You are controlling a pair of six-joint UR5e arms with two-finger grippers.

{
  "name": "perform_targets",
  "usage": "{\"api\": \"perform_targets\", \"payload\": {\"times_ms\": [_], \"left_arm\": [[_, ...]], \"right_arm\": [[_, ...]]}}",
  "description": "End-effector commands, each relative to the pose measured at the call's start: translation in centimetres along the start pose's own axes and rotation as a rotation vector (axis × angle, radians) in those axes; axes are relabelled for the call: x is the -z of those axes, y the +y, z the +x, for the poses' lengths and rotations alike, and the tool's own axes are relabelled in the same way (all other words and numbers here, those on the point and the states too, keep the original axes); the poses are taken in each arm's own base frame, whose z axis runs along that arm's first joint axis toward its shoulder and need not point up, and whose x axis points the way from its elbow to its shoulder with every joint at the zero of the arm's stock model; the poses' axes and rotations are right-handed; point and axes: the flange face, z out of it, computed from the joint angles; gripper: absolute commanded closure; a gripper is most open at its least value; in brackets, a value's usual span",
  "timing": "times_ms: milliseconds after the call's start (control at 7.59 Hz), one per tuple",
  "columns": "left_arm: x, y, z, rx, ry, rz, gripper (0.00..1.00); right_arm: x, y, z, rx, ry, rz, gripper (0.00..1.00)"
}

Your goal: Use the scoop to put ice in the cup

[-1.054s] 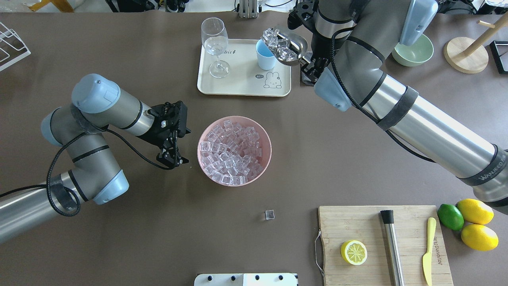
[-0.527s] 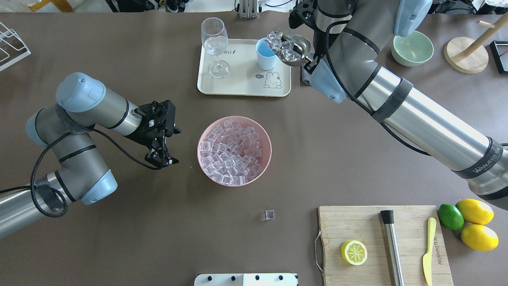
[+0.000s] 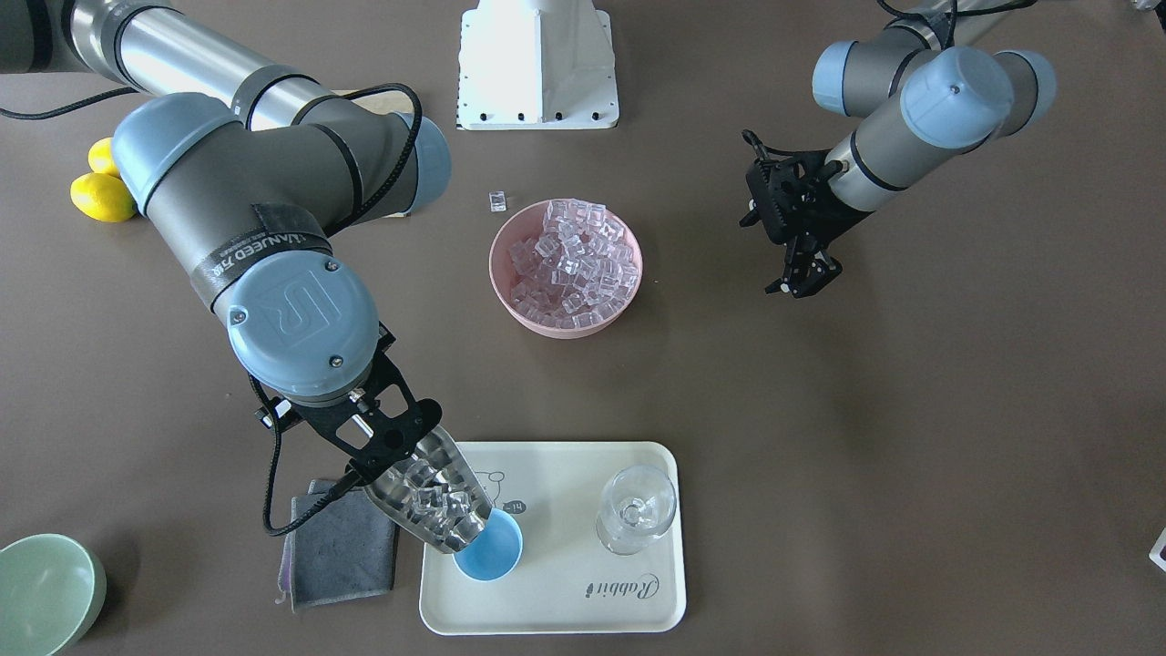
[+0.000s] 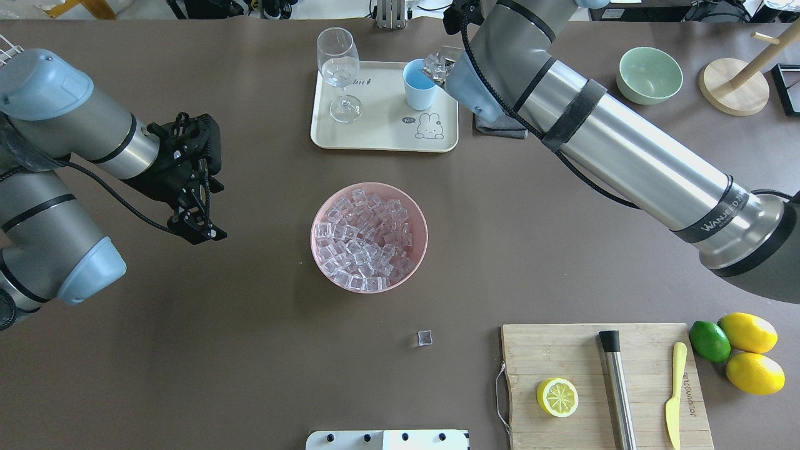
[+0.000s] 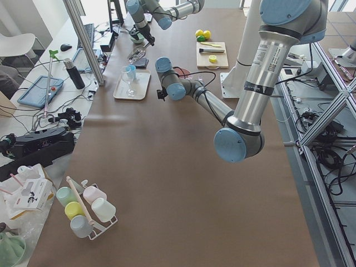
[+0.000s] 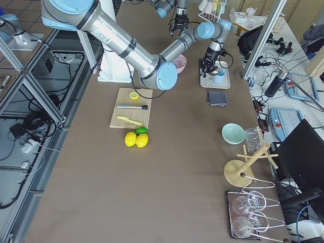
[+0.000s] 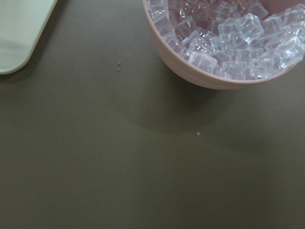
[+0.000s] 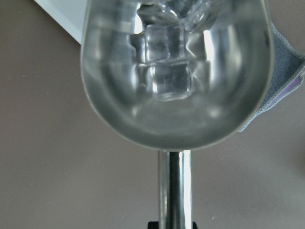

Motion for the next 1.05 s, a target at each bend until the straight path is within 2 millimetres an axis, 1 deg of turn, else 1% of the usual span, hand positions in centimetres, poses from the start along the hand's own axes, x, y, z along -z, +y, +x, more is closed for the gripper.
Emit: {"api": "perform_targets", "payload": {"times_ms": [0, 132, 263, 527, 659, 790, 922], "left_arm": [[1.4, 4.2, -1.9, 0.084, -0.009, -0.029, 0.01], [1.7, 4.6, -2.0, 0.208, -0.009, -0.024, 0.01], [2.1, 4.7, -2.0, 0.345, -0.006, -0.017, 0.01], [3.2, 7.5, -4.1, 0.483, -0.054, -0.031, 0.01], [4.9, 11.1, -6.8, 0.735, -0.104, -0.032, 0.01], [7.0, 15.2, -8.3, 0.857, -0.14, -0.027, 0.01], [12.5, 20.5, -10.7, 0.964, -0.21, 0.021, 0.01]], "right_arm": [[0.2, -0.1, 0.3, 0.047, 0.026, -0.065, 1.0], [0.1, -0.1, 0.4, 0.045, 0.029, -0.075, 1.0], [0.7, -0.3, 0.2, 0.037, 0.029, -0.091, 1.0], [1.7, -0.5, 0.0, 0.026, 0.051, -0.115, 1.0], [2.2, -0.5, -0.1, 0.026, 0.071, -0.125, 1.0], [2.7, -0.6, -0.3, 0.028, 0.083, -0.14, 1.0], [2.9, -0.6, -0.2, 0.027, 0.098, -0.152, 1.0]]}}
